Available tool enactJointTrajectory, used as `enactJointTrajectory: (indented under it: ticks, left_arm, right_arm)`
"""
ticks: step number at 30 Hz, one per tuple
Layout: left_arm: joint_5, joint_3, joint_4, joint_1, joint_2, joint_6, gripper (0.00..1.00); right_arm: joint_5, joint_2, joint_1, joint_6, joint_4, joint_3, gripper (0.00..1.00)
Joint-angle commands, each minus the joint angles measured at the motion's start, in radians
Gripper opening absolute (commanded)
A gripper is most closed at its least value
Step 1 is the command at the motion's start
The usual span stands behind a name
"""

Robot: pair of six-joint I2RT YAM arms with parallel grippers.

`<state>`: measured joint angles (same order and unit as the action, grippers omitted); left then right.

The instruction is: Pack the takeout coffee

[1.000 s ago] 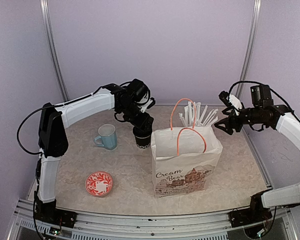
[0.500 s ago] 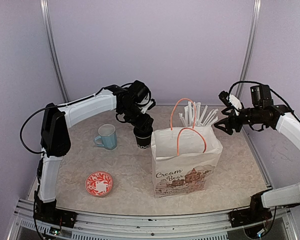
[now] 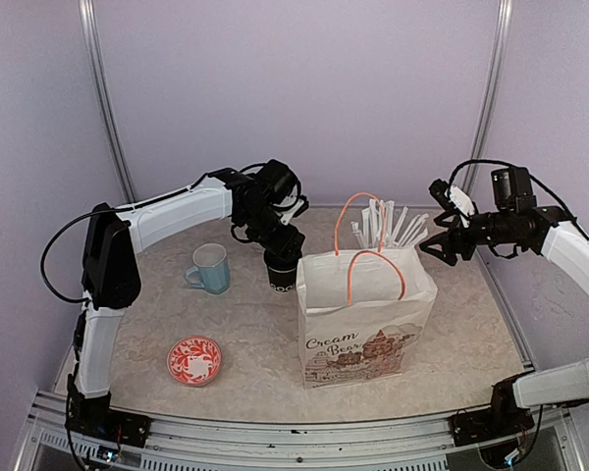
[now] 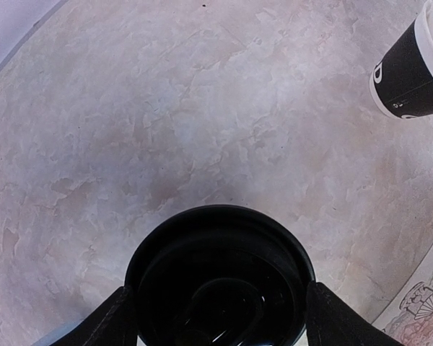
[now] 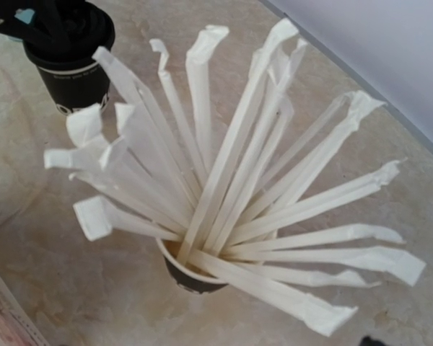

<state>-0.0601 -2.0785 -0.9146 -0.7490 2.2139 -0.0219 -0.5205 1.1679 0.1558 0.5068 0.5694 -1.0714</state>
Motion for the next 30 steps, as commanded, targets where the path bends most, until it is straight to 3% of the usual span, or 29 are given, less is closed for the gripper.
enactJointTrajectory:
  ticks: [1, 9, 22, 30]
  left_arm:
    - [-0.020, -0.010, -0.026, -0.008, 0.034, 0.007, 0.77]
    - [0.034, -0.001, -0.017, 0.000, 0.014, 0.007, 0.80]
    - [-0.016, 0.053, -0.029, -0.001, -0.003, 0.016, 0.80]
    - [-0.010, 0.136, -0.054, 0.004, -0.084, -0.006, 0.72]
  right_arm:
    - [-0.016, -0.007, -0.004, -0.007, -0.008, 0.011, 0.85]
    - [-0.021, -0.012, -0.004, -0.008, -0.004, 0.015, 0.85]
    - [-0.033, -0.004, -0.004, -0.008, -0.001, 0.010, 0.85]
    - [-0.033, -0.004, -0.004, -0.008, 0.008, 0.000, 0.85]
